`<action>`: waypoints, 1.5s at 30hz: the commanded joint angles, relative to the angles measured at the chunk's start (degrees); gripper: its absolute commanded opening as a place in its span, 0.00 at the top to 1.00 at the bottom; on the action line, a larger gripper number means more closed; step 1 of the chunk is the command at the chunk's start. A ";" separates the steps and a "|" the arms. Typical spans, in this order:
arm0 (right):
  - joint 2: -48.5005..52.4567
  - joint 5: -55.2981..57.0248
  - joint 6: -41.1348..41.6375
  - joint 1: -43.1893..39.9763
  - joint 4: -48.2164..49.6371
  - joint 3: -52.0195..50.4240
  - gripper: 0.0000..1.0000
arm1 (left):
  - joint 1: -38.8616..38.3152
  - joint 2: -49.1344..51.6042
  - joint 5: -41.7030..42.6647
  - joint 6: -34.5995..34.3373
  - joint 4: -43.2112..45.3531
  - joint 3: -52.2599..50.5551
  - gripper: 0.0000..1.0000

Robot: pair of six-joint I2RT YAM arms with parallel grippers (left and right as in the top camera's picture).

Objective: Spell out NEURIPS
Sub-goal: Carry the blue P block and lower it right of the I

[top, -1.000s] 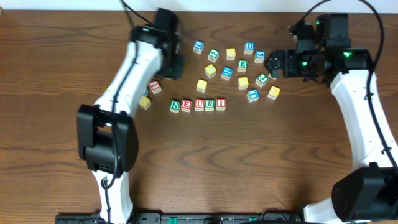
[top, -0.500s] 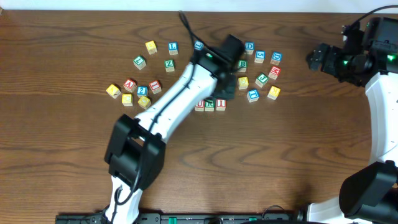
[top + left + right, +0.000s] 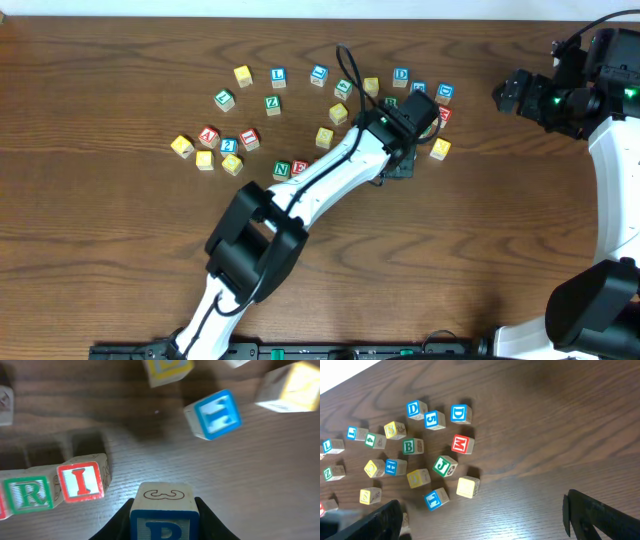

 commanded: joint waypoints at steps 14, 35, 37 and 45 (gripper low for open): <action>0.44 -0.74 0.68 0.15 -0.09 -0.42 0.01 | 0.20 7.32 -2.29 -1.53 0.90 -0.55 0.77; 0.44 -0.74 0.68 0.13 -0.09 -0.42 0.01 | 0.44 7.41 -8.87 -1.49 3.37 -0.55 0.77; 0.44 -0.74 0.68 0.13 -0.07 -0.42 0.01 | 0.46 7.43 -8.87 -1.49 3.37 -0.55 0.76; 0.44 -0.74 0.68 0.13 -0.07 -0.42 0.01 | 0.44 7.48 -8.85 -1.49 2.56 -0.55 0.75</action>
